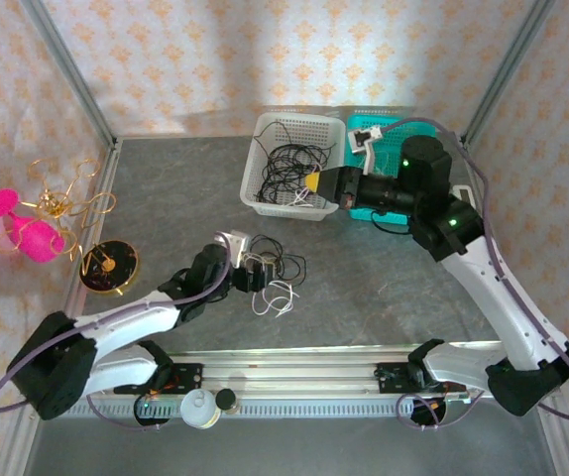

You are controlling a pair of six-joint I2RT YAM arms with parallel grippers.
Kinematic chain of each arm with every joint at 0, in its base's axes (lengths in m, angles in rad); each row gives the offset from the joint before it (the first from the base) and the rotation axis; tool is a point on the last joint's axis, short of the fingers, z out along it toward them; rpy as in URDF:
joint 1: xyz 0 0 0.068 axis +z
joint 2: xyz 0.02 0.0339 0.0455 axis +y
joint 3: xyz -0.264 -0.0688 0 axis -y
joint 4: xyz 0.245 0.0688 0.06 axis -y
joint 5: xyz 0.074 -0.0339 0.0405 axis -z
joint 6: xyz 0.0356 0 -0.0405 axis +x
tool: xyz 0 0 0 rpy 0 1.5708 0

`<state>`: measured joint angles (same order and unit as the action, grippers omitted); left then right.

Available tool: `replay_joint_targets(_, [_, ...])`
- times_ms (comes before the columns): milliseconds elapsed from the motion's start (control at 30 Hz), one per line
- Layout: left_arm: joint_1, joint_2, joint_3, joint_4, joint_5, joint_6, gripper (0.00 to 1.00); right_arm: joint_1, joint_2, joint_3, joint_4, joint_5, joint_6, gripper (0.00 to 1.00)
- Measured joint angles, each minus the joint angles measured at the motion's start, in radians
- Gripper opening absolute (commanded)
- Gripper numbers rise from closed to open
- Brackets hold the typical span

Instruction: Untangle the cables

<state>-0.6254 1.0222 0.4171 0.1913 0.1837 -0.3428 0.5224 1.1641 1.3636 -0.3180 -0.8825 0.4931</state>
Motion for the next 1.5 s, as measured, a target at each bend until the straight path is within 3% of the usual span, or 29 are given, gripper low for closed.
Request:
replay_joint_targets(233, [0.0, -0.113, 0.186, -0.044, 0.105, -0.021, 0.74, -0.002, 0.0, -0.055, 0.061, -0.001, 0.006, 0.0])
replay_joint_targets(367, [0.0, -0.108, 0.288, 0.009, 0.152, -0.042, 0.58, -0.002, 0.0, -0.072, 0.082, -0.001, 0.014, 0.0])
replay_joint_targets(633, [-0.001, -0.023, 0.37, 0.077, 0.199, -0.05, 0.62, -0.002, -0.002, -0.083, 0.109, -0.005, 0.031, 0.0])
replay_joint_targets(767, [-0.001, -0.021, 0.364, -0.017, 0.108, -0.051, 0.66, -0.002, -0.013, -0.09, 0.116, -0.005, 0.03, 0.0])
replay_joint_targets(933, [-0.001, 0.037, 0.312, -0.187, -0.001, -0.056, 0.91, -0.003, -0.023, -0.11, 0.117, -0.003, 0.026, 0.0])
replay_joint_targets(1033, [-0.001, 0.066, 0.244, -0.308, -0.058, -0.055, 0.98, -0.01, -0.023, -0.125, 0.112, 0.005, 0.022, 0.0])
replay_joint_targets(1400, [0.015, 0.083, 0.214, -0.59, -0.296, -0.197, 0.99, -0.026, -0.031, -0.194, 0.098, 0.042, 0.006, 0.0])
replay_joint_targets(1500, [0.017, 0.119, 0.214, -0.624, -0.294, -0.233, 0.9, -0.031, -0.034, -0.213, 0.1, 0.045, 0.0, 0.0])
